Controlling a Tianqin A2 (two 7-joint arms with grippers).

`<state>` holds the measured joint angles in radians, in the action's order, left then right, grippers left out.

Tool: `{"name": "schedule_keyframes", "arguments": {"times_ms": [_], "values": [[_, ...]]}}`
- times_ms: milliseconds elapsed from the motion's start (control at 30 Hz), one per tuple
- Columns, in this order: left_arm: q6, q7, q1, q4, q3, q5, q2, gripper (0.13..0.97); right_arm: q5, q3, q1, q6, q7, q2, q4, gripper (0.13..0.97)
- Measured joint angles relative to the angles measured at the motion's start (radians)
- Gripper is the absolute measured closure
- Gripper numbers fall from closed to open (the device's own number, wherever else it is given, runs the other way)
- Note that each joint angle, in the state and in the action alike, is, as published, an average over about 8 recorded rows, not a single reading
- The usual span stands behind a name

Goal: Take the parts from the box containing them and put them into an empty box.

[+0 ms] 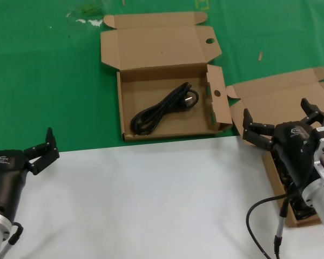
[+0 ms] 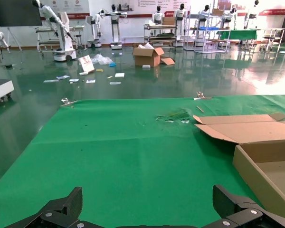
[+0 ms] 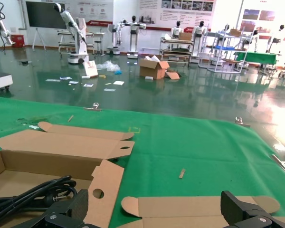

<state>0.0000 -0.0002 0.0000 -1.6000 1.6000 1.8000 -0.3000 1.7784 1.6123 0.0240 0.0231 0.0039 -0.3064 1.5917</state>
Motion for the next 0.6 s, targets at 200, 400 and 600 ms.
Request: {"name": "schedule_keyframes", "arguments": {"times_ms": [200,400,600], "values": [[0.0,0.0,0.0,0.0,0.0,0.0,0.0,0.132,0.0,0.0,0.0,0.0,0.0,0.0,0.0,0.129],[0.0,0.0,0.0,0.0,0.0,0.0,0.0,0.132,0.0,0.0,0.0,0.0,0.0,0.0,0.0,0.129],[0.0,0.0,0.0,0.0,0.0,0.0,0.0,0.132,0.0,0.0,0.0,0.0,0.0,0.0,0.0,0.129]]}}
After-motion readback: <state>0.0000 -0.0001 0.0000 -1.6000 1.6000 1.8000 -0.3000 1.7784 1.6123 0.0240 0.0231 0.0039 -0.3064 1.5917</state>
